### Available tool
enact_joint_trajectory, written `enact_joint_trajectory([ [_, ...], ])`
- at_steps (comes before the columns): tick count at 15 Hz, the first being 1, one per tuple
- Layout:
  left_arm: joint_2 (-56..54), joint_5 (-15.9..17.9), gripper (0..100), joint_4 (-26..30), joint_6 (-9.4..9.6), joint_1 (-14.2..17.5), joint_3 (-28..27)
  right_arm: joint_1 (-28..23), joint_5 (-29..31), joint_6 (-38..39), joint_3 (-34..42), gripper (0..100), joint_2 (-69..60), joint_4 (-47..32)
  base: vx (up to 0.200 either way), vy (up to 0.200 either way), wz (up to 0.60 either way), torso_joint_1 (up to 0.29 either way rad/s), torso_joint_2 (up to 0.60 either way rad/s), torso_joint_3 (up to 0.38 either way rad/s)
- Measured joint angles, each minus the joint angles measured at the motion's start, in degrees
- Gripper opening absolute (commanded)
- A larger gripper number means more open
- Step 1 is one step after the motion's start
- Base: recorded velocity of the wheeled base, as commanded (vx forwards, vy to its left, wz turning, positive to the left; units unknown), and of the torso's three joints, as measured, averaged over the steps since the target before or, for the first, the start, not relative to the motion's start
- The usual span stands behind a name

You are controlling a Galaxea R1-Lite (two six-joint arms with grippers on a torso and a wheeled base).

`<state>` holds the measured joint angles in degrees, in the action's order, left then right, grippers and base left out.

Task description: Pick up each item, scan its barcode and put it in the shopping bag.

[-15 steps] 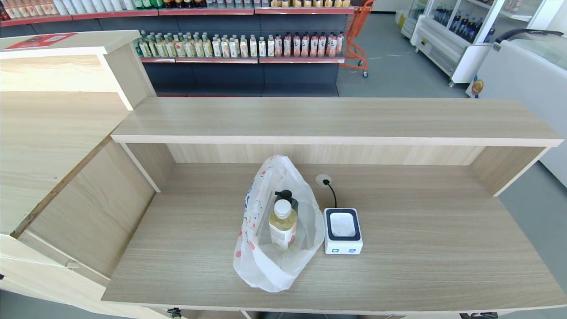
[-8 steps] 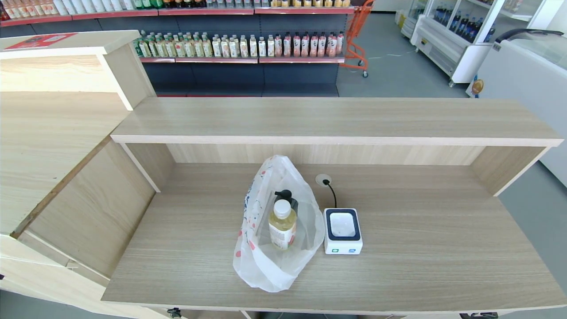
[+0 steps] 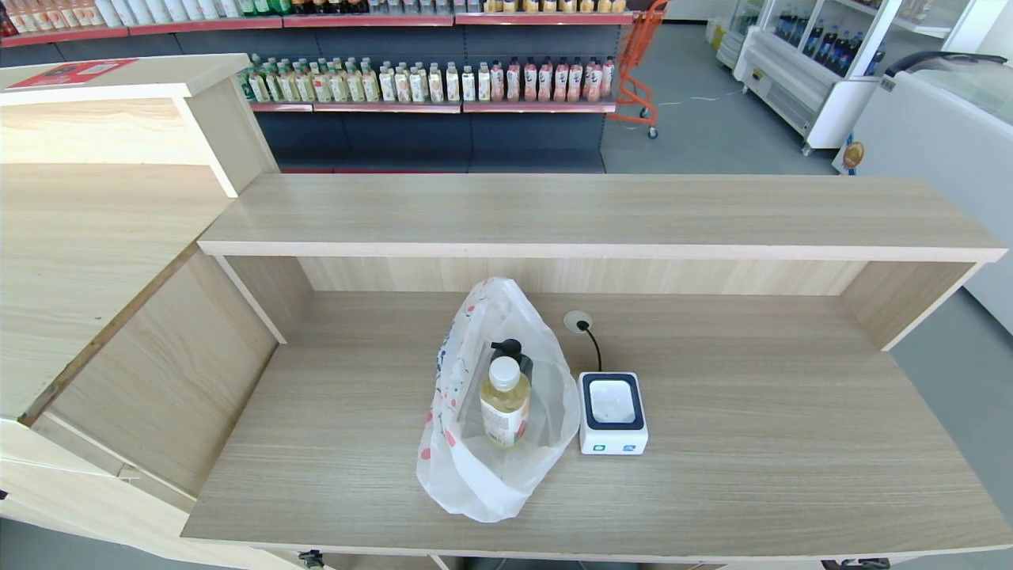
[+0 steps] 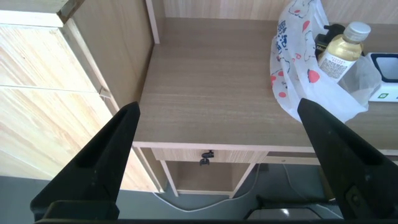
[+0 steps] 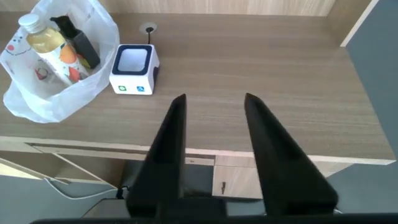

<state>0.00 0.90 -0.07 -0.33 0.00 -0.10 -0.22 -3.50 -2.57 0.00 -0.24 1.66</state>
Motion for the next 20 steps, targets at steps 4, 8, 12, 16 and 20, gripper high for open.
enact_joint_trajectory([
  [4,0.0,0.0,100,0.0,0.01,0.0,0.0,0.0,0.0,0.0,0.0,0,0.0,0.0,0.000,0.000,0.00,0.000,0.00,0.000],
  [8,0.0,0.0,100,0.0,0.01,0.0,0.0,0.0,0.0,0.1,0.0,0,0.0,0.0,0.000,0.000,0.00,0.000,0.00,0.000],
  [12,0.0,0.0,100,0.0,-0.07,0.0,0.0,0.0,0.0,0.1,0.0,0,0.0,0.0,0.000,-0.100,0.00,0.002,0.00,0.004],
  [16,0.0,0.0,100,0.0,-0.02,0.0,0.0,0.0,0.0,0.0,0.0,0,0.0,0.0,0.000,-0.200,0.00,0.004,0.00,0.002],
  [20,0.0,0.0,100,0.0,0.04,0.0,0.0,0.0,0.0,0.0,0.0,0,0.0,0.0,0.000,-0.050,0.00,0.003,0.00,-0.001],
])
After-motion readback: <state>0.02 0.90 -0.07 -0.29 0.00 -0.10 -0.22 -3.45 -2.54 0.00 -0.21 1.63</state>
